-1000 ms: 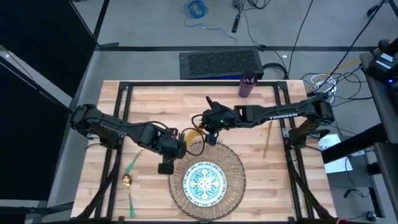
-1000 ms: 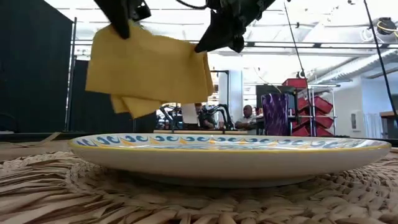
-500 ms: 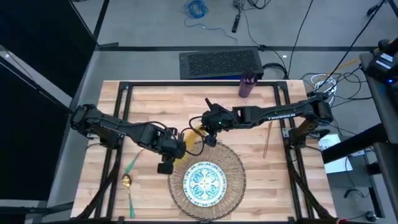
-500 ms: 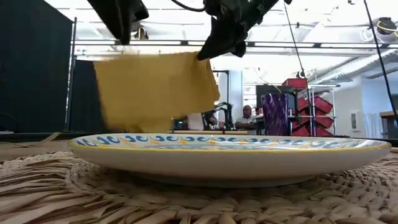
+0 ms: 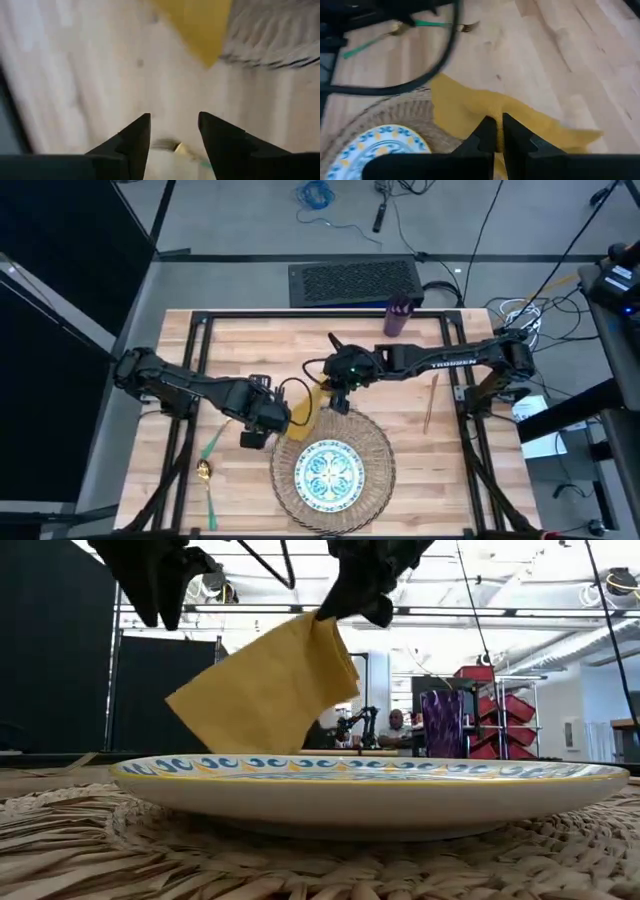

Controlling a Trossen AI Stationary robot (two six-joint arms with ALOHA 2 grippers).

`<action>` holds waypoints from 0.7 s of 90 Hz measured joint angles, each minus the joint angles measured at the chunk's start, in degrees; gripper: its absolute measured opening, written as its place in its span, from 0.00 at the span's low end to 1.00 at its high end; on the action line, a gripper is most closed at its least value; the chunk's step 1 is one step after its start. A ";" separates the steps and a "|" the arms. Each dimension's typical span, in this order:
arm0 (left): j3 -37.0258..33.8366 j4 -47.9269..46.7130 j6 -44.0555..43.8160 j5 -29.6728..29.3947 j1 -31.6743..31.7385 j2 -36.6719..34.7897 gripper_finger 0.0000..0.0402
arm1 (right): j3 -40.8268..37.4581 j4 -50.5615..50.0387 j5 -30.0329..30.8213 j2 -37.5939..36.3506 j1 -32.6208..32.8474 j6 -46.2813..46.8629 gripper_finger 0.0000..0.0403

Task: Set table place
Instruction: Fold the yellow napkin

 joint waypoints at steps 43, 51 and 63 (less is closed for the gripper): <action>0.00 -0.15 -3.75 -0.87 -0.76 -0.22 0.39 | 1.43 -5.23 -20.40 10.81 -24.66 -2.32 0.00; 0.00 -0.14 -3.83 -0.87 -0.88 -0.22 0.39 | 1.43 -3.60 -22.25 14.63 -26.85 -2.65 0.05; 0.00 -0.12 -3.81 -0.87 -1.09 -0.24 0.39 | 1.39 -1.14 -22.58 17.31 -27.45 -4.46 0.21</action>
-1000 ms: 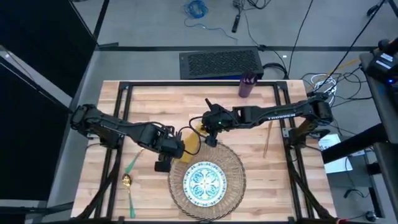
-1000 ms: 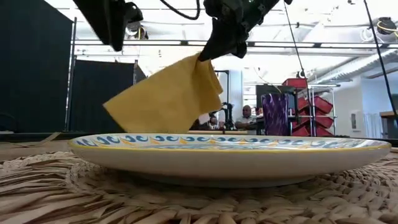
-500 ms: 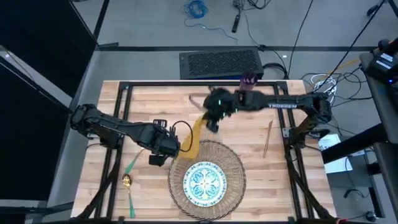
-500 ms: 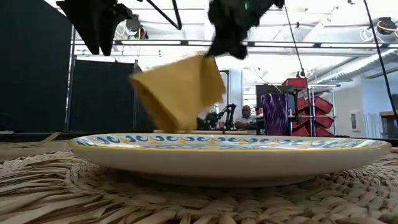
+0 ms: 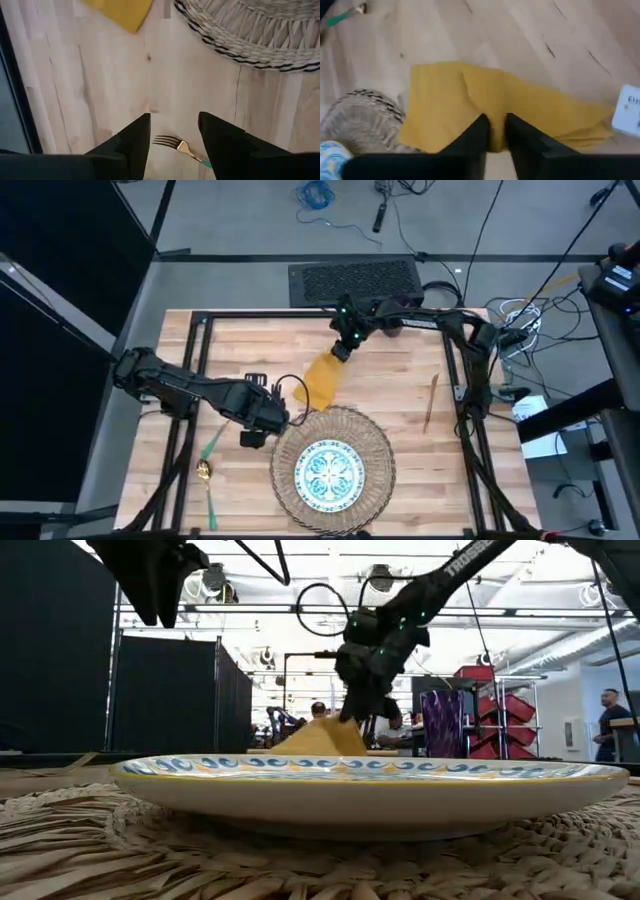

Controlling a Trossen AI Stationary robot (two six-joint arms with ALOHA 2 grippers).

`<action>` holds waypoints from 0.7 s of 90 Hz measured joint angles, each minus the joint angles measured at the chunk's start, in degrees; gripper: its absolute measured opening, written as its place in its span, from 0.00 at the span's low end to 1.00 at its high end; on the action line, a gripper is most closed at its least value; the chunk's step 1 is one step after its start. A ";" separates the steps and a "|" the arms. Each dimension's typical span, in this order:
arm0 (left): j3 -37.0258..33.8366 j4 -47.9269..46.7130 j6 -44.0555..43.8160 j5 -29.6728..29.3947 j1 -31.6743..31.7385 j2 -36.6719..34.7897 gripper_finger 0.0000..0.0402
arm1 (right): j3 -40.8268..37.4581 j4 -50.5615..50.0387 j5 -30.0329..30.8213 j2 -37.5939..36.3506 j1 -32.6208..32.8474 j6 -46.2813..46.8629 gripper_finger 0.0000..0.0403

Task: Set table place
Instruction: Fold the yellow napkin

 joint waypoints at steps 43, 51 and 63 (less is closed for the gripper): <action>-1.24 11.32 4.96 -0.54 0.02 -0.09 0.39 | 9.18 -1.20 3.91 -0.54 -0.71 -2.37 0.58; -3.31 11.35 4.72 -0.56 0.13 -0.09 0.39 | 10.05 -9.85 5.66 -1.68 1.15 -6.01 0.57; -6.93 11.54 4.66 -0.72 0.13 -0.09 0.39 | 8.22 -14.81 11.36 -2.27 4.30 -9.23 0.54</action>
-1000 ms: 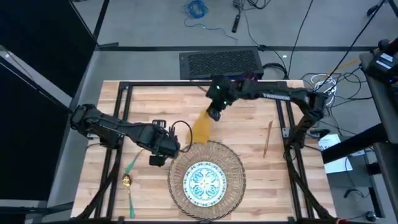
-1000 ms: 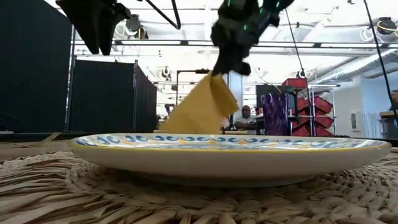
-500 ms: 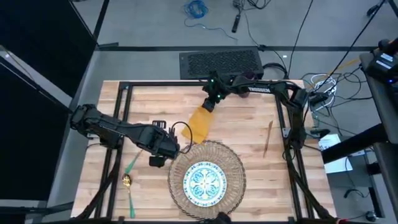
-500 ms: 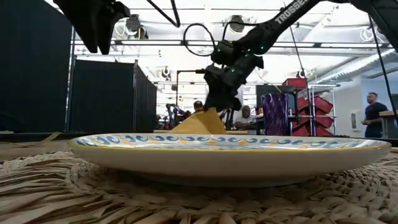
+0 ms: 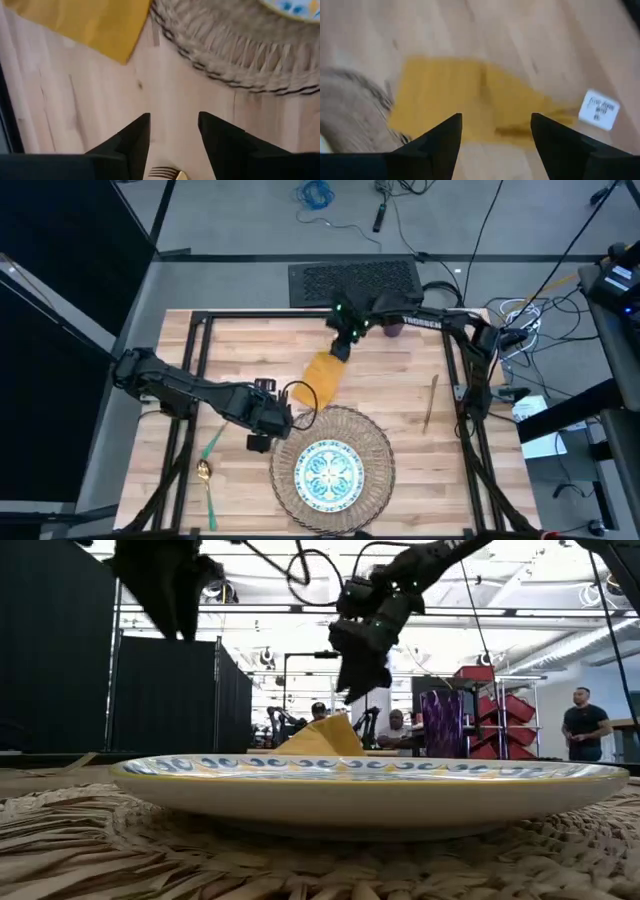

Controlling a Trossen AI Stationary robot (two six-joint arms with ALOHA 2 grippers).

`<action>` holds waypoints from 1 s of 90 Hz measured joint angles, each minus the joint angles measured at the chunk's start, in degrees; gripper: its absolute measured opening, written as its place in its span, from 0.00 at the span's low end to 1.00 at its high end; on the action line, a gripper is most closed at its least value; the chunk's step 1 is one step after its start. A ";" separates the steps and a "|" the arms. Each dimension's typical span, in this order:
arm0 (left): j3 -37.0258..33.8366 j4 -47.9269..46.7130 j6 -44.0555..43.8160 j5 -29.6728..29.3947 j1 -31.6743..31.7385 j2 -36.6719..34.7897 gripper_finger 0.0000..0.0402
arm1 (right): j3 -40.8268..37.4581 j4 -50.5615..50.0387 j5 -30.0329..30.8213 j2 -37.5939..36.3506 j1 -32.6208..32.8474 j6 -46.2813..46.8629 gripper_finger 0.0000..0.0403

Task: Set table place
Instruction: Fold the yellow napkin

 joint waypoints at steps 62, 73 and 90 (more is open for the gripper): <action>-4.83 1.42 -1.17 -4.34 0.07 0.00 0.39 | -8.68 17.10 13.75 0.17 1.17 -4.77 0.53; -4.83 2.03 -1.56 -4.34 0.09 0.00 0.39 | -8.68 21.49 16.30 0.49 0.66 -4.06 0.37; -4.83 2.00 -1.63 -4.30 0.08 0.00 0.39 | -8.68 24.45 16.34 0.54 -0.87 -4.14 0.03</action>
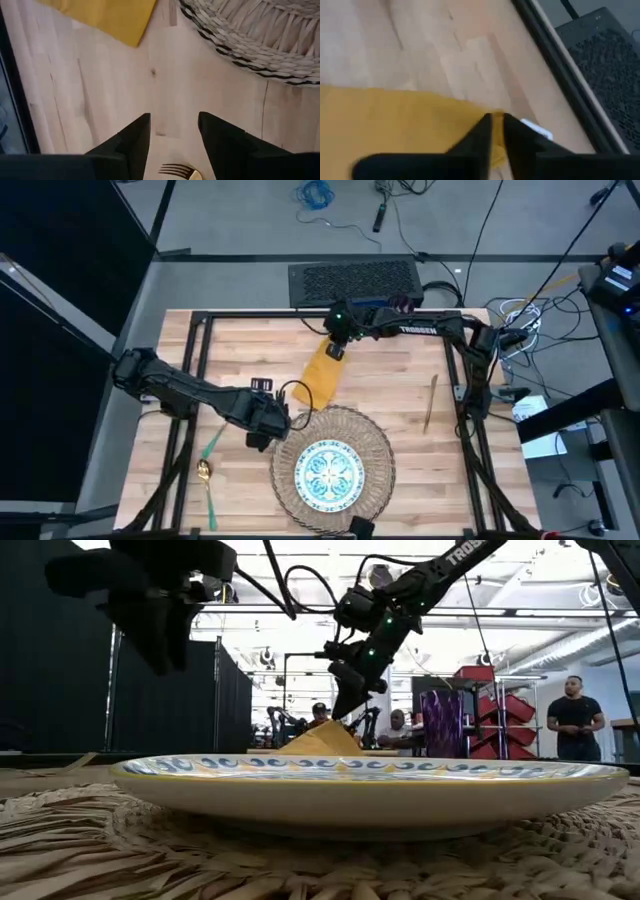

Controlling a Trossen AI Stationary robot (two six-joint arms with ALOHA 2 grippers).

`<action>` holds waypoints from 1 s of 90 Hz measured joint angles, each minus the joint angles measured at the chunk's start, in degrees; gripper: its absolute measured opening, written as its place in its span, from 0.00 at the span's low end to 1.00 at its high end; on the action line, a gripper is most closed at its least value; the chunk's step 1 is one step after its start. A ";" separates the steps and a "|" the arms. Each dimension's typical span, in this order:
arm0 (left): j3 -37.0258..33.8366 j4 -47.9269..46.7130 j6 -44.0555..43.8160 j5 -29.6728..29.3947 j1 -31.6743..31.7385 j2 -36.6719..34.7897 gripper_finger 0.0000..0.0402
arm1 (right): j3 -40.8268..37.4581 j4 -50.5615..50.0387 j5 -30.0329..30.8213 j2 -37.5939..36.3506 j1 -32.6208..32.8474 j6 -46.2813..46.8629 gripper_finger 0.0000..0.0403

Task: Set table place
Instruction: Fold the yellow napkin

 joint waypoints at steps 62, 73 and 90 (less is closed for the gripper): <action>0.00 32.17 12.59 8.92 20.53 0.02 0.39 | -2.30 -25.59 7.98 -30.72 1.75 7.39 0.00; 0.00 35.10 14.16 13.09 29.36 0.02 0.39 | -11.52 -23.14 7.84 -41.69 3.65 10.99 0.00; 0.00 47.28 6.53 30.56 42.91 0.18 0.39 | -30.00 -14.82 7.62 -55.78 6.64 16.66 0.00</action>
